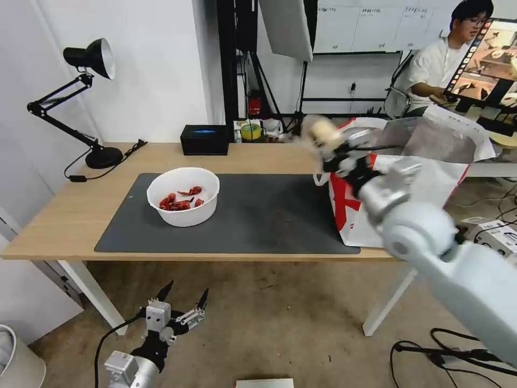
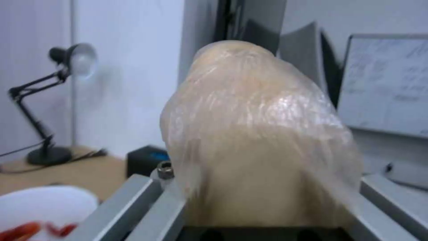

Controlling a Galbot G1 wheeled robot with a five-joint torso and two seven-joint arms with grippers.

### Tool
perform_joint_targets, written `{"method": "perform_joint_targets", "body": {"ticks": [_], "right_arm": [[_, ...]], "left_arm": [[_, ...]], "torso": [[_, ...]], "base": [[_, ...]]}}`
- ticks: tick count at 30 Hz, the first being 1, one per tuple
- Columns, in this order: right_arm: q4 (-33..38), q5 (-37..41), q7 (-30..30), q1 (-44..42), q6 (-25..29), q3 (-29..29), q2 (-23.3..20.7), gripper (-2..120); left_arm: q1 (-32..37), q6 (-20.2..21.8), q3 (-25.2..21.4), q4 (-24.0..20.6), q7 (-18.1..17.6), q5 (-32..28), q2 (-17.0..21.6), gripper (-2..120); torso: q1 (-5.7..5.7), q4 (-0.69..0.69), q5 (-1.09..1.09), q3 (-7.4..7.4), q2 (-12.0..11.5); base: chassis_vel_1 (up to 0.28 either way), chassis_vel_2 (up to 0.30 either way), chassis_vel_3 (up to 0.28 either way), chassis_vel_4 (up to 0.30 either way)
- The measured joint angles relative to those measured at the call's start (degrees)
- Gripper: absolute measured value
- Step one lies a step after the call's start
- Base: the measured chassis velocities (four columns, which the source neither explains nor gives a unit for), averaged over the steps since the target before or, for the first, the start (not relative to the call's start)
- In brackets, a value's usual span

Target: Pick up the trash from the table and place it into the takeout bag.

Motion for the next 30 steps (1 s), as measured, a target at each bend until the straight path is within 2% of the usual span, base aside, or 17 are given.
{"method": "perform_joint_targets", "body": {"ticks": [5, 6, 12, 25, 29, 30], "right_arm": [[-1.73, -2.23, 1.10, -0.52, 3.61, 2.12, -1.40, 7], [-3.05, -3.15, 2.94, -0.62, 4.47, 3.11, -1.70, 7], [-8.10, -3.75, 7.84, -0.89, 2.93, 4.41, -1.75, 7], [-12.12, -1.33, 9.23, -3.24, 0.85, 6.78, -1.70, 7], [-11.83, -1.53, 10.59, -4.49, -1.03, 8.06, -1.68, 25], [-11.83, -1.53, 10.59, -4.49, -1.03, 8.06, -1.68, 25]], "left_arm": [[-0.04, -0.02, 0.32, -0.54, -0.02, 0.10, -0.03, 100], [-0.04, -0.03, 0.45, -0.82, -0.02, 0.11, -0.04, 100], [-0.32, -0.22, 1.07, -1.02, -0.03, 0.10, 0.03, 100], [-0.44, -0.93, 1.18, -0.59, -0.04, -0.15, 0.89, 100], [-0.45, -0.97, 1.18, -0.84, -0.05, -0.22, 1.12, 100], [-0.45, -0.97, 1.18, -0.84, -0.05, -0.22, 1.12, 100]], "torso": [[0.00, 0.00, 0.01, 0.01, 0.00], [0.00, 0.00, 0.01, 0.01, 0.00], [0.01, 0.01, 0.01, 0.01, -0.01], [0.02, 0.01, 0.00, 0.01, -0.01], [0.01, 0.01, -0.01, 0.01, -0.01], [0.01, 0.01, -0.01, 0.01, -0.01]], "base": [[0.000, 0.000, 0.000, 0.000], [0.000, 0.000, 0.000, 0.000], [0.000, 0.000, 0.000, 0.000], [0.000, 0.000, 0.000, 0.000], [0.000, 0.000, 0.000, 0.000], [0.000, 0.000, 0.000, 0.000]]}}
